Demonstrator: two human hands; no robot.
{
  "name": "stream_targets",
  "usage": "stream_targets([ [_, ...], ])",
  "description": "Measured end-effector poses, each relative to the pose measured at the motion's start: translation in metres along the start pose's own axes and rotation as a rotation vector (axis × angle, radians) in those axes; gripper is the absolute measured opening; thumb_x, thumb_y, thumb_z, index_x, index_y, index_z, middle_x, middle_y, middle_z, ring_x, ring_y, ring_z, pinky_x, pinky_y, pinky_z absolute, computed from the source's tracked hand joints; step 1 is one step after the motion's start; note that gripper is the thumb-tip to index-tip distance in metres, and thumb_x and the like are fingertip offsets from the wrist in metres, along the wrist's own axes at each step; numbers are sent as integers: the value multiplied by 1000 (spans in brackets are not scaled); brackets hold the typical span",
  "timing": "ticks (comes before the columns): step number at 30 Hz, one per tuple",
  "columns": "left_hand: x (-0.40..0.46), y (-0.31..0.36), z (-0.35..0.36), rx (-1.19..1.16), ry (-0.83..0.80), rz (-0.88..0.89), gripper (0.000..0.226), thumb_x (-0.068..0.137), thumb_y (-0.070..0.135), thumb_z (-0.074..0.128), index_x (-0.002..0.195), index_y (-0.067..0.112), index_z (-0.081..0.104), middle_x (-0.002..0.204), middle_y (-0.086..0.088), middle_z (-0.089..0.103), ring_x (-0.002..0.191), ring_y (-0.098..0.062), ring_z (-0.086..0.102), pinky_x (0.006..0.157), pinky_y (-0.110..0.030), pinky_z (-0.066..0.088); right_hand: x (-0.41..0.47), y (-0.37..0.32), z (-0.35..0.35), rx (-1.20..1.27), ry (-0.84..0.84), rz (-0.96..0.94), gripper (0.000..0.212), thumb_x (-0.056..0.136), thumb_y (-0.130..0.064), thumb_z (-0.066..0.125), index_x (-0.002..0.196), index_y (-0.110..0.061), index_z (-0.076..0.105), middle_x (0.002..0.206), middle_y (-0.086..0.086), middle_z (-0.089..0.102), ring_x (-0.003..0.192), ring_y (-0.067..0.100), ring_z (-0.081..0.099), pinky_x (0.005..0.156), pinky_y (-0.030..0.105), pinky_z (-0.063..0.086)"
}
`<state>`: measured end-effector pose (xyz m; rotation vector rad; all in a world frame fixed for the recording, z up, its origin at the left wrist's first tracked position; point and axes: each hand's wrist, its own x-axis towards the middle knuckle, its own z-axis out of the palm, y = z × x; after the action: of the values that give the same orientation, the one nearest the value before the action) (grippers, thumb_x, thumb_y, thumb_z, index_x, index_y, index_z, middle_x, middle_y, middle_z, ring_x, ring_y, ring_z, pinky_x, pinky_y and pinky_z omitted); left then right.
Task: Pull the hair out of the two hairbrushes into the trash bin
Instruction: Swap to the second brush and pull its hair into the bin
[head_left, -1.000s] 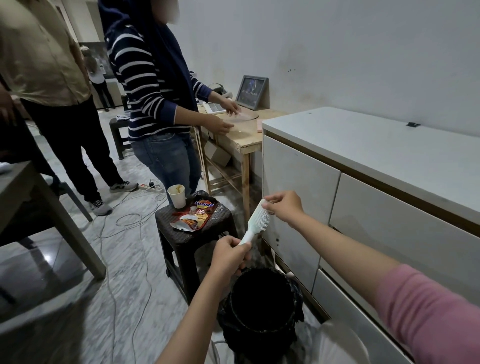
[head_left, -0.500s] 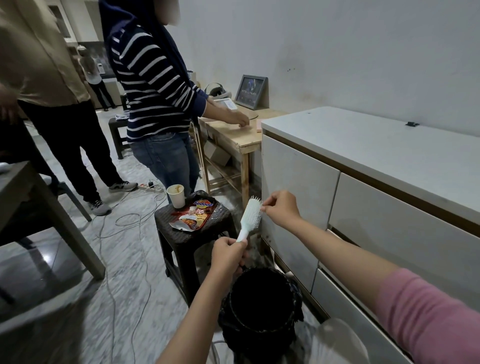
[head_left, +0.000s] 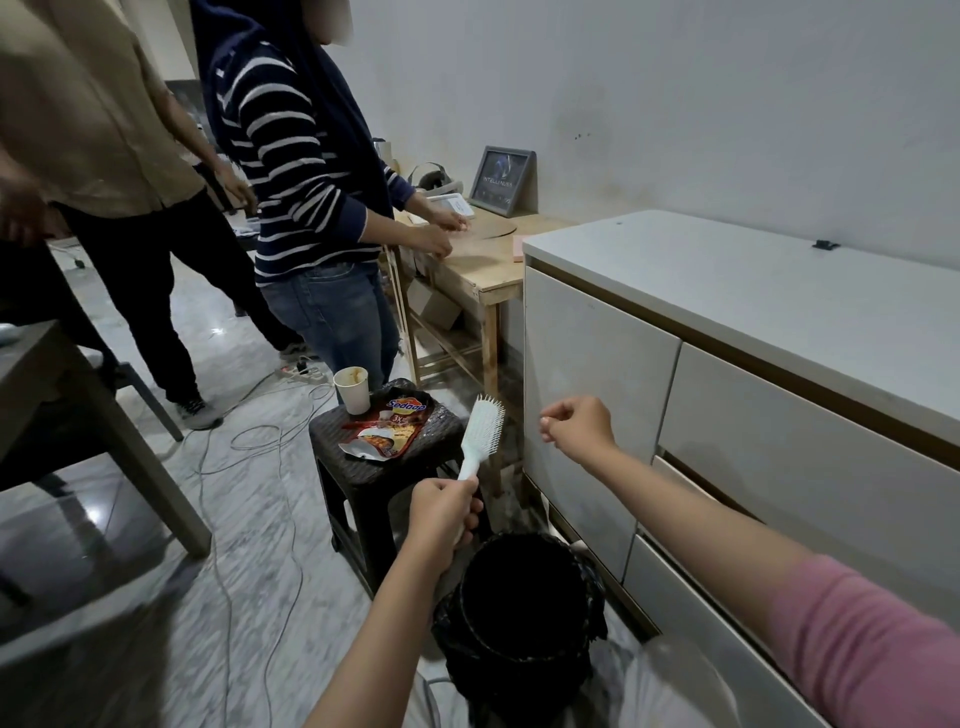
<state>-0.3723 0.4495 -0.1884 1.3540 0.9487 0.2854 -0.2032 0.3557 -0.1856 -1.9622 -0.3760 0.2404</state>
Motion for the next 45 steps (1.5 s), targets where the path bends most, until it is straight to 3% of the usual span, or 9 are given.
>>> stream_targets([
  [2, -2, 2, 1, 7, -15, 9, 25, 91, 9, 54, 67, 3, 56, 59, -9, 54, 40, -15, 38, 40, -19, 25, 1, 4, 3, -57, -31, 16, 23, 81, -2, 62, 64, -19, 63, 76, 8, 68, 79, 23, 68, 87, 39, 56],
  [5, -3, 5, 0, 5, -41, 15, 25, 92, 12, 56, 68, 4, 57, 61, -9, 54, 40, -15, 38, 39, -18, 26, -2, 2, 4, -188, -131, 51, 20, 80, -3, 55, 91, -11, 71, 94, 7, 65, 96, 21, 61, 85, 23, 45],
  [13, -7, 12, -2, 33, -88, -2, 16, 92, 11, 56, 78, 3, 59, 61, -8, 55, 41, -14, 39, 40, -20, 27, 1, -5, 9, 61, -184, 104, 35, 84, 1, 50, 117, -6, 58, 113, 9, 58, 101, 19, 53, 85, 26, 42],
  [16, -10, 14, -1, 49, -130, -6, 14, 92, 12, 56, 81, 4, 58, 63, -8, 55, 43, -15, 40, 43, -22, 27, -1, -15, 12, 234, -271, 184, 12, 92, -11, 52, 99, -11, 61, 104, 4, 57, 95, 17, 53, 67, 24, 38],
  [20, -11, 13, -1, 39, -136, -2, 15, 92, 13, 57, 80, 5, 58, 63, -7, 55, 44, -15, 40, 43, -22, 28, 0, -15, 17, 251, -365, 260, 24, 96, -31, 48, 92, -10, 59, 78, 5, 63, 65, 15, 59, 58, 26, 33],
  [25, -6, 10, -3, 3, -97, -3, 18, 92, 13, 58, 76, 5, 58, 63, -9, 55, 43, -15, 40, 42, -21, 27, 3, -11, 22, 189, -367, 231, 31, 96, -27, 51, 70, -11, 56, 60, 4, 49, 48, 11, 47, 53, 24, 39],
  [33, 3, 3, -9, -88, -30, -68, 15, 91, 14, 58, 81, 3, 61, 63, -7, 55, 44, -15, 42, 42, -21, 28, 3, -10, 19, 337, -221, 212, 36, 97, -20, 48, 66, -7, 60, 57, 4, 33, 47, 15, 35, 49, 28, 39],
  [41, 1, -1, -15, -194, 118, -104, 16, 90, 12, 56, 76, 4, 59, 63, -6, 56, 47, -15, 43, 49, -23, 32, 5, -2, 10, 268, -161, 108, 36, 97, -19, 49, 66, -9, 64, 58, 1, 42, 56, 14, 43, 56, 27, 45],
  [45, 5, -1, -15, -226, 206, -120, 17, 90, 12, 57, 76, 3, 59, 63, -7, 57, 47, -15, 45, 47, -24, 35, 5, 1, 13, 189, -107, 47, 38, 96, -16, 50, 60, -10, 62, 72, 2, 58, 63, 14, 51, 64, 29, 48],
])
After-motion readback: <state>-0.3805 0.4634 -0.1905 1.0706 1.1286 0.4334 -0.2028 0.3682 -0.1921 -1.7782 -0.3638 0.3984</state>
